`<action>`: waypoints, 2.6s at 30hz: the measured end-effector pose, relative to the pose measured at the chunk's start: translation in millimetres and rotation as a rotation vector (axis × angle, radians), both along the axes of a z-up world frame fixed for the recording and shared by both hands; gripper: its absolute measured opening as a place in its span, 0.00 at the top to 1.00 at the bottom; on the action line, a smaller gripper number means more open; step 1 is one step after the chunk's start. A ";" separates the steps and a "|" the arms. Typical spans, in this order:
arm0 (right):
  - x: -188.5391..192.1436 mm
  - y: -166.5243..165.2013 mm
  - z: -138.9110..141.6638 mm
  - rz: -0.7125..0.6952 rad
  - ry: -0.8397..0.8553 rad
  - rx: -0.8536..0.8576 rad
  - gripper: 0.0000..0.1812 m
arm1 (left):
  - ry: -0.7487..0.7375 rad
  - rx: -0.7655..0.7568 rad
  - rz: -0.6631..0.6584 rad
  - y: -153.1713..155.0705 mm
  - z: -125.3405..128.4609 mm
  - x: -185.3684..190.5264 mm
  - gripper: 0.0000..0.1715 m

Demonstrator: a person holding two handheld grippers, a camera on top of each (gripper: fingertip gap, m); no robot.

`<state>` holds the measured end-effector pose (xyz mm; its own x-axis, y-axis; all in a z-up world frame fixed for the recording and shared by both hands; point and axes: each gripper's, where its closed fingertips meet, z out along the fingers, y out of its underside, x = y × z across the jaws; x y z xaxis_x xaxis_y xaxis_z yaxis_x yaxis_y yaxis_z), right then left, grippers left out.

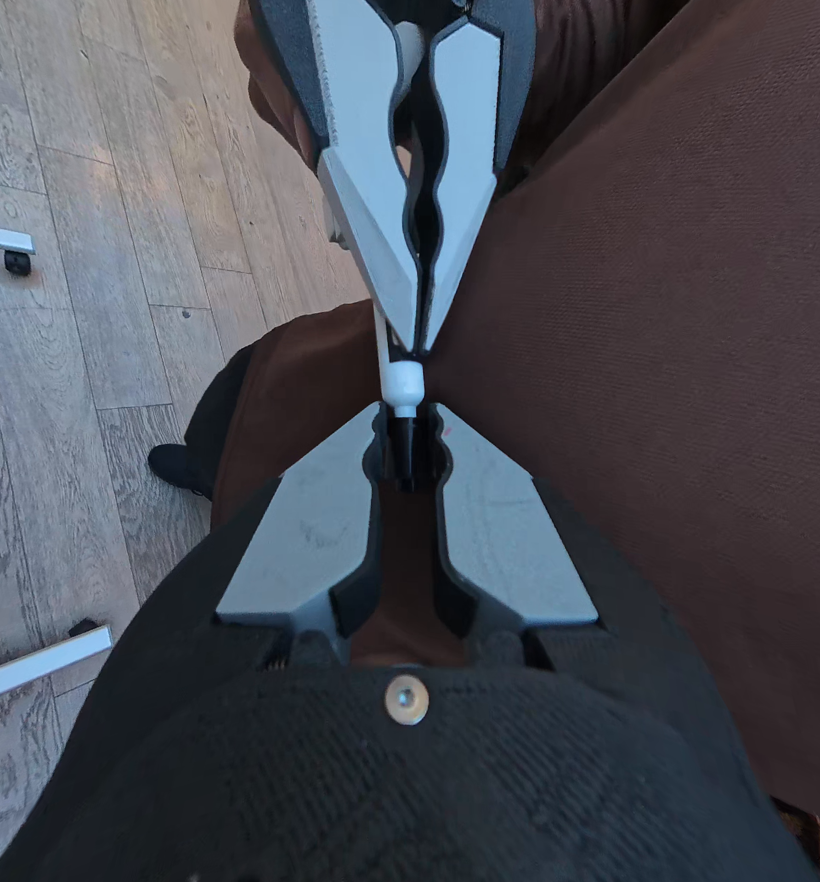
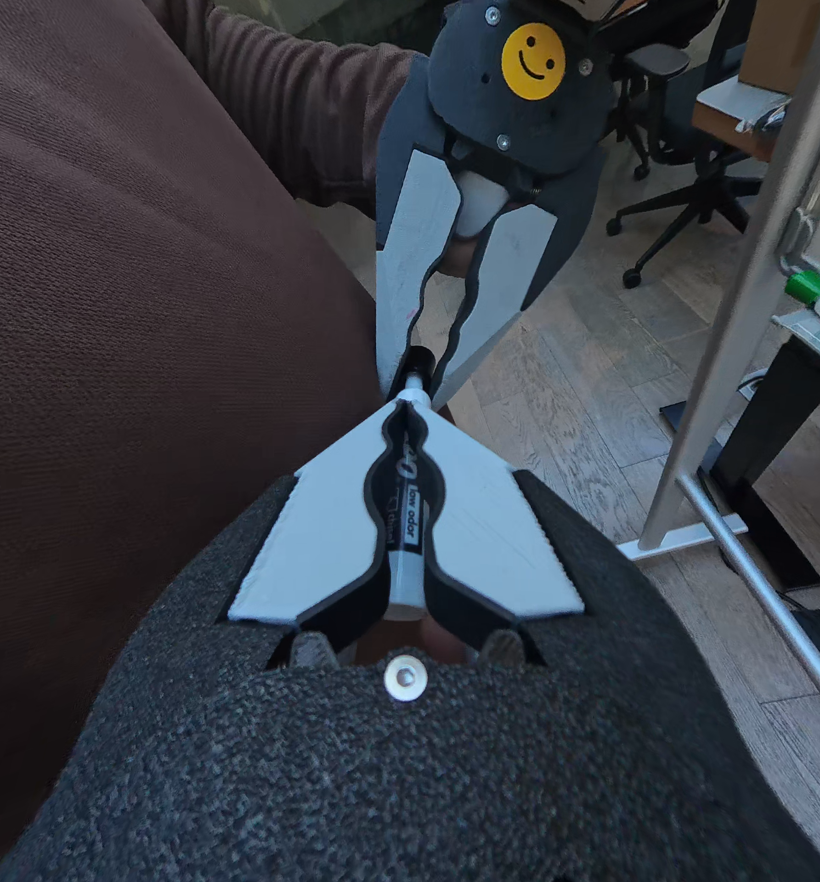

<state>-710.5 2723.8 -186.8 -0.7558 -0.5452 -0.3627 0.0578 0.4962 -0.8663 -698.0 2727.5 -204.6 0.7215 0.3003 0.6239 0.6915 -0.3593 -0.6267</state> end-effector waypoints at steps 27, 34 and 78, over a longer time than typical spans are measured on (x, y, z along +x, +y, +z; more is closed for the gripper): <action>-17.2 92.8 -21.3 -0.674 -0.726 -0.189 0.98 | -0.395 0.061 -0.710 91.2 -22.7 -16.8 0.92; 49.5 94.6 -41.5 -1.211 -0.671 -0.292 1.00 | -0.443 0.089 -1.047 81.5 -42.4 66.0 0.92; 515.8 417.8 -257.5 -2.213 -0.632 -0.432 0.90 | -0.287 -0.697 -1.723 367.0 -236.6 510.6 0.92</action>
